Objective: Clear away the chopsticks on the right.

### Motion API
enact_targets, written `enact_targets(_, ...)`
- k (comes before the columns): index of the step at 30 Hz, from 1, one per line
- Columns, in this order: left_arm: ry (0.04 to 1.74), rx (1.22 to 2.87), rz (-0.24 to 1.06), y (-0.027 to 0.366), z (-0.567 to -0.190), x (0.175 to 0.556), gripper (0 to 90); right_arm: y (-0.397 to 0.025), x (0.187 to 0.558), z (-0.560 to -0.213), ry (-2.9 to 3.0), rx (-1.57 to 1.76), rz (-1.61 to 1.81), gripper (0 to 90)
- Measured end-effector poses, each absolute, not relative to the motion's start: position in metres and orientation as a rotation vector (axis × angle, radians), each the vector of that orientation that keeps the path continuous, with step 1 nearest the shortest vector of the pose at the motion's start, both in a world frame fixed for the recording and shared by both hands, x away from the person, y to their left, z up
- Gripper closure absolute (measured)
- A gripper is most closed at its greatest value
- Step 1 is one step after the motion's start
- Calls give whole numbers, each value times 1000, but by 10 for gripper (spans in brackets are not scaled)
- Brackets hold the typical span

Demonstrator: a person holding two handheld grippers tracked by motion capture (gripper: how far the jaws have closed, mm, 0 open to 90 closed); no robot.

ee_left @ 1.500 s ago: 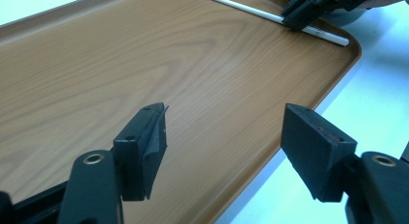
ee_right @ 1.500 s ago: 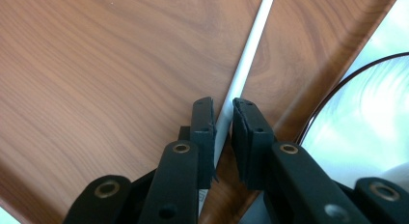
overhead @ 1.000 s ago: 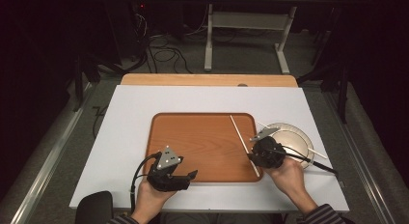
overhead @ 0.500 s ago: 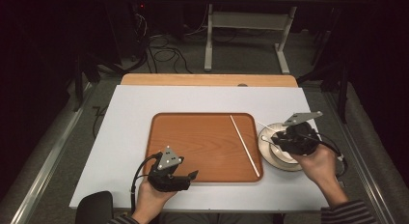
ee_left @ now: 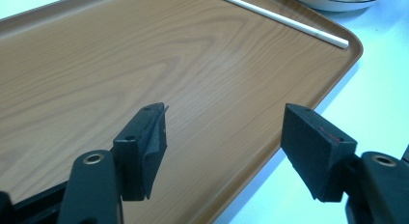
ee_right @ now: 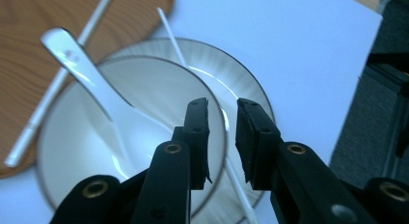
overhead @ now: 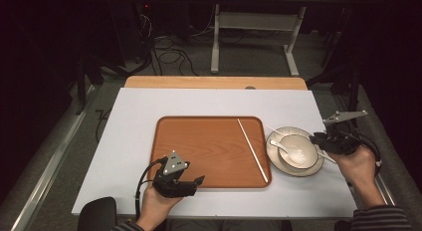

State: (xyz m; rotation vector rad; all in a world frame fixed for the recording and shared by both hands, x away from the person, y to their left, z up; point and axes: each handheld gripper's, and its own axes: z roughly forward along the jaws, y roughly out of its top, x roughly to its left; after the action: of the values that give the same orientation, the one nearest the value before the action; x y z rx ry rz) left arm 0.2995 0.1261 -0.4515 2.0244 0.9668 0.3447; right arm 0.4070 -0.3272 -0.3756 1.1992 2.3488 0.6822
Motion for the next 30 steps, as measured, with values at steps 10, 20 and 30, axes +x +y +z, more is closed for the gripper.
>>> enact_targets(10,970,2029,341,125,-453,300,333,-350,413,-402,2397,1302,583,766)
enact_targets(20,972,2025,342,126,-452,300,333,-347,419,-419,2462,1316,473,752)
enact_targets(30,969,2023,342,126,-452,300,333,-345,429,-425,2472,1336,436,797)
